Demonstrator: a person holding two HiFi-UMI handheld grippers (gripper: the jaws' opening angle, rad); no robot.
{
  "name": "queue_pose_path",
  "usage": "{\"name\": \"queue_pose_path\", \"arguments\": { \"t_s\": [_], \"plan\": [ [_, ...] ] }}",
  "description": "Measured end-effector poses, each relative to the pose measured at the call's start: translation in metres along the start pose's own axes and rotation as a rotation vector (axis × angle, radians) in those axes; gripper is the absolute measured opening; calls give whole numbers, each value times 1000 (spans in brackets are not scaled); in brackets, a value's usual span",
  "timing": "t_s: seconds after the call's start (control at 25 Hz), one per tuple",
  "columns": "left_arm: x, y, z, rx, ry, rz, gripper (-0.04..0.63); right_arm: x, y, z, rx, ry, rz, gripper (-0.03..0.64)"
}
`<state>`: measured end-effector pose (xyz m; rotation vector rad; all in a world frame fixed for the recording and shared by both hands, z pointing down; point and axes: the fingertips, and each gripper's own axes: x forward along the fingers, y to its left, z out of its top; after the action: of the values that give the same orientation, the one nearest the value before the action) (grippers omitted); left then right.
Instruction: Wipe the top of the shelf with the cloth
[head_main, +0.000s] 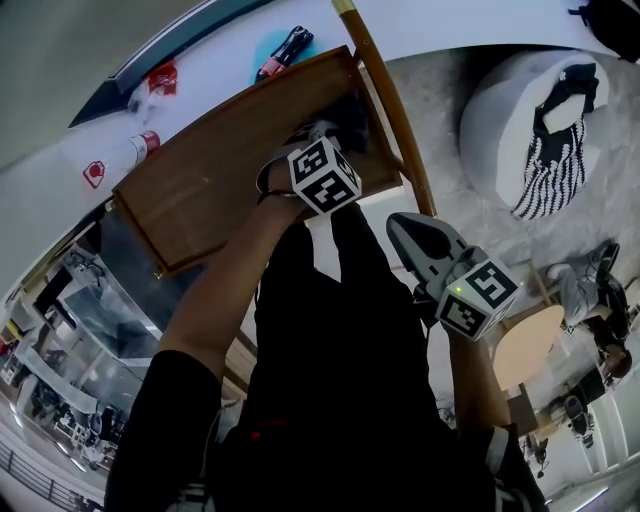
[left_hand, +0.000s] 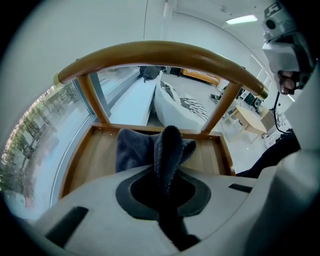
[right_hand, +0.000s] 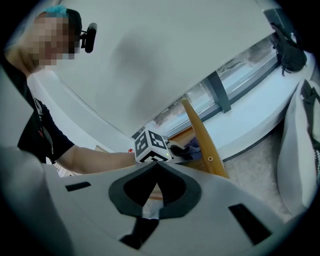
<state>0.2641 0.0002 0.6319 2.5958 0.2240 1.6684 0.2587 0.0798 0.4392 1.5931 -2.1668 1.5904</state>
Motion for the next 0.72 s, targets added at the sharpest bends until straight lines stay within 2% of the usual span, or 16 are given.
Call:
{"name": "queue_pose_path", "arguments": {
  "t_s": [0.2,0.4,0.56,0.72],
  "plan": [
    [-13,-2,5,-35,-45,-9,38,4,7,1,-12,7,6,5],
    [-50,8,-9,-89,-104,35,38,18,24,4,-49,27,30,5],
    [-97,26,-41,-161,-151,105,38,40,49,1,-91,60,63,5],
    [-151,43,-96,-241,-180,196,38,71,83,-8,-142,116,114,5]
  ]
}}
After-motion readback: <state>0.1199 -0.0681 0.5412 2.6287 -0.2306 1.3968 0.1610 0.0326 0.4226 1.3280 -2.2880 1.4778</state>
